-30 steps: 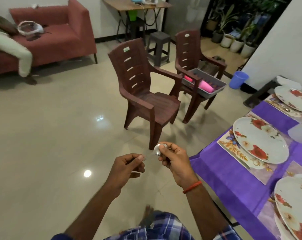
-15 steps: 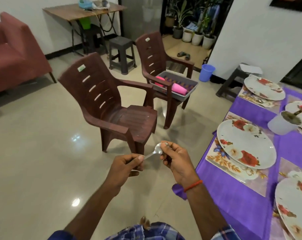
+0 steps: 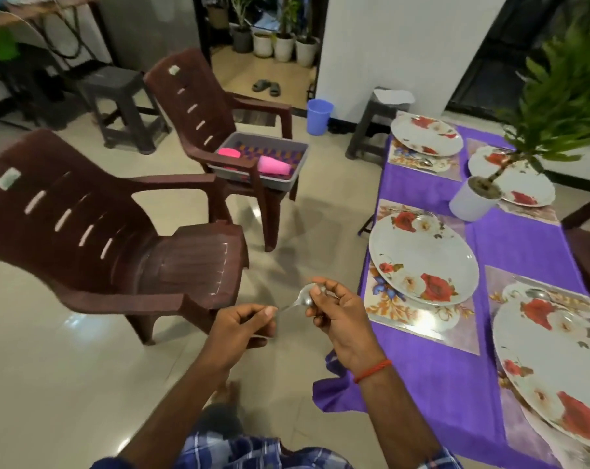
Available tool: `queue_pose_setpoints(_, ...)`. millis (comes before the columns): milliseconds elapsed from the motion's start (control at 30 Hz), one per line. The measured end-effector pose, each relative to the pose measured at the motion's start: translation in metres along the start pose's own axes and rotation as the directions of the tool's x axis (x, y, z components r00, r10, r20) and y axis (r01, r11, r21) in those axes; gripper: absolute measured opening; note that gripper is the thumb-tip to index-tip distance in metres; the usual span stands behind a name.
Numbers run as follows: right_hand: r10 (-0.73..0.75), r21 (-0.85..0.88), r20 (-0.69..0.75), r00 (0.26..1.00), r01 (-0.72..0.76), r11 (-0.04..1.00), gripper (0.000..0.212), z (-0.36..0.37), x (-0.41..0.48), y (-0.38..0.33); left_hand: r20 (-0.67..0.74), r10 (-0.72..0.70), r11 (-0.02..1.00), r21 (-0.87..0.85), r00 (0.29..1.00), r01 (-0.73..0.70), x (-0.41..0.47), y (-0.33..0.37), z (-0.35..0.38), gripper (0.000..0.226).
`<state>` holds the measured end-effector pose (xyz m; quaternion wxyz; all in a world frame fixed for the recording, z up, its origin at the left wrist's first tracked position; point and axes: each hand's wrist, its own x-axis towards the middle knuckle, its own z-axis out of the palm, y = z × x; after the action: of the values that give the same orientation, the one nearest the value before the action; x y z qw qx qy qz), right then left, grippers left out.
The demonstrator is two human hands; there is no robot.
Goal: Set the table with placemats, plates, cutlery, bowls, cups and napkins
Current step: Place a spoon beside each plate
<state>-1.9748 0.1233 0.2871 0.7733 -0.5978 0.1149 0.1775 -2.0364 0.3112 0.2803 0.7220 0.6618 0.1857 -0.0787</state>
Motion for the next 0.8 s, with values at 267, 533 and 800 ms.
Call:
queue_pose_setpoints(267,-0.023,0.166,-0.257,0.966,0.067,0.984,0.009,0.002,0.050,-0.027,0.215,-0.027,0.998,0.067,0.976,0.013,0.101,0.033,0.001,0.010)
queue_pose_setpoints(533,0.007,0.213,-0.527,0.850,0.124,0.969,0.014,-0.004,0.065,-0.028,0.417,-0.143,0.983,0.168,0.897,0.079,0.161,0.047,0.012,0.020)
queue_pose_setpoints(800,0.068,0.229,-0.696,0.714,0.132,0.964,0.017,-0.043,0.050,-0.018,0.553,-0.302,0.930,0.349,0.777,0.113,0.182,0.028,0.050,0.009)
